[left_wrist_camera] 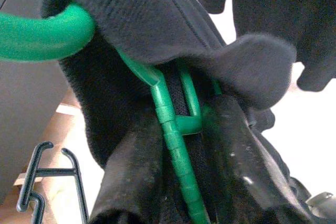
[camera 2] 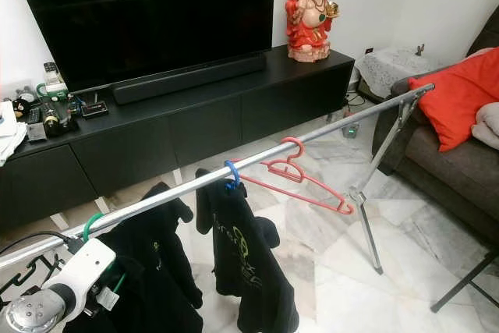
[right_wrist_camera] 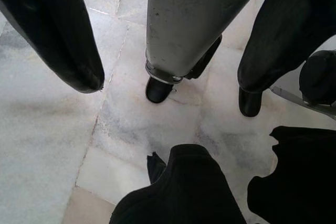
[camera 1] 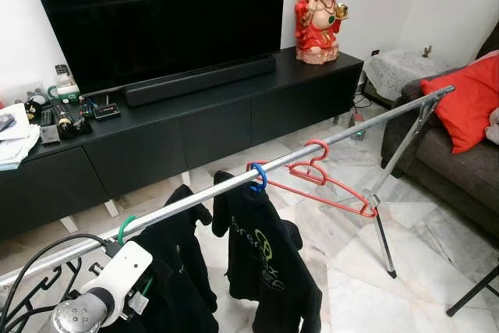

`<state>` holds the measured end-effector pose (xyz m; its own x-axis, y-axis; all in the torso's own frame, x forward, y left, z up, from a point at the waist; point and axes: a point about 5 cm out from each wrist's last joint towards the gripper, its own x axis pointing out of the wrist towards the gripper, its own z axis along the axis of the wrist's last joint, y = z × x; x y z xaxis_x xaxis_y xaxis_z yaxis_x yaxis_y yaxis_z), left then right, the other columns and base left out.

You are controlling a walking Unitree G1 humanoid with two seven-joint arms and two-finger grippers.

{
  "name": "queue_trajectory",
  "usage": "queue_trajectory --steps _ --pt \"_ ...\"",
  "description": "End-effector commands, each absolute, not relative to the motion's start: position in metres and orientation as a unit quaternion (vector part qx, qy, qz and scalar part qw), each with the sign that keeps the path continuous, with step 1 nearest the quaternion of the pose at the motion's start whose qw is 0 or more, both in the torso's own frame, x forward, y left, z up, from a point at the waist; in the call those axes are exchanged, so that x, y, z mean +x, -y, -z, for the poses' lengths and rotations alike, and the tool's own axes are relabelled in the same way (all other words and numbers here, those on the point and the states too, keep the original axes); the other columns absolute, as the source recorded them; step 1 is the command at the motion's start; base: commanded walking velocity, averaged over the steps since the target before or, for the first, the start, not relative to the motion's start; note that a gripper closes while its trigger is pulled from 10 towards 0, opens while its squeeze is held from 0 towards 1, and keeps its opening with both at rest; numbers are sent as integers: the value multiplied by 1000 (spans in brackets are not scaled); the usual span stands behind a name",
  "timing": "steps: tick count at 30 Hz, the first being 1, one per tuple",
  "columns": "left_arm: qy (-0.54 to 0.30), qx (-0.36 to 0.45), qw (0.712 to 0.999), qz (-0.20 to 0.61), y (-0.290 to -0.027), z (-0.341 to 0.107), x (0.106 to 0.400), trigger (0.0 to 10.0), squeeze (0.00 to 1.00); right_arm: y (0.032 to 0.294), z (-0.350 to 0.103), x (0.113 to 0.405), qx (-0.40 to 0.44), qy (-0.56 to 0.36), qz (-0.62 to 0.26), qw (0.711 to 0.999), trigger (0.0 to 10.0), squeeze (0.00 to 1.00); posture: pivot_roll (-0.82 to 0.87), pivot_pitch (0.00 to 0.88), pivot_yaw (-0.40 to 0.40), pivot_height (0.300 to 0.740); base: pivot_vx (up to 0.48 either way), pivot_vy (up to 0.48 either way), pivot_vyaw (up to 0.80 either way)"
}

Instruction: Hang hanger

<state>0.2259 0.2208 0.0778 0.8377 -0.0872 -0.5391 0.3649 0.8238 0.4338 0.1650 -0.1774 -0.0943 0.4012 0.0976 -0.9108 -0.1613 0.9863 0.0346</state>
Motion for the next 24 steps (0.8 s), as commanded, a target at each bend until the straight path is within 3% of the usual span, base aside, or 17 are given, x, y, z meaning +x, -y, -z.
queue_trajectory --steps 1,4,5,6,15,24 --pt "-264 263 920 118 -222 -76 227 0 0 176 95 164 -26 -542 -77 837 10000 0 186 0 29 740 0 0 0" --pt "-265 262 921 115 -222 -76 227 78 0 176 95 164 -25 -542 -77 837 10000 0 186 0 29 740 0 0 0" --pt "-266 262 921 115 -222 -76 227 863 0 176 95 164 -25 -542 -77 836 10000 0 187 0 29 740 0 0 0" --pt "-267 261 921 114 -222 -76 227 0 0 176 95 164 -25 -542 -77 836 10000 0 186 0 29 740 0 0 0" --pt "-274 259 920 107 -222 -74 228 0 0 175 95 165 -24 -542 -77 836 10000 0 188 0 32 740 0 0 0" --pt "-241 232 937 102 -217 -79 230 0 0 175 95 165 -24 -543 -78 836 10000 0 187 0 35 740 0 0 0"
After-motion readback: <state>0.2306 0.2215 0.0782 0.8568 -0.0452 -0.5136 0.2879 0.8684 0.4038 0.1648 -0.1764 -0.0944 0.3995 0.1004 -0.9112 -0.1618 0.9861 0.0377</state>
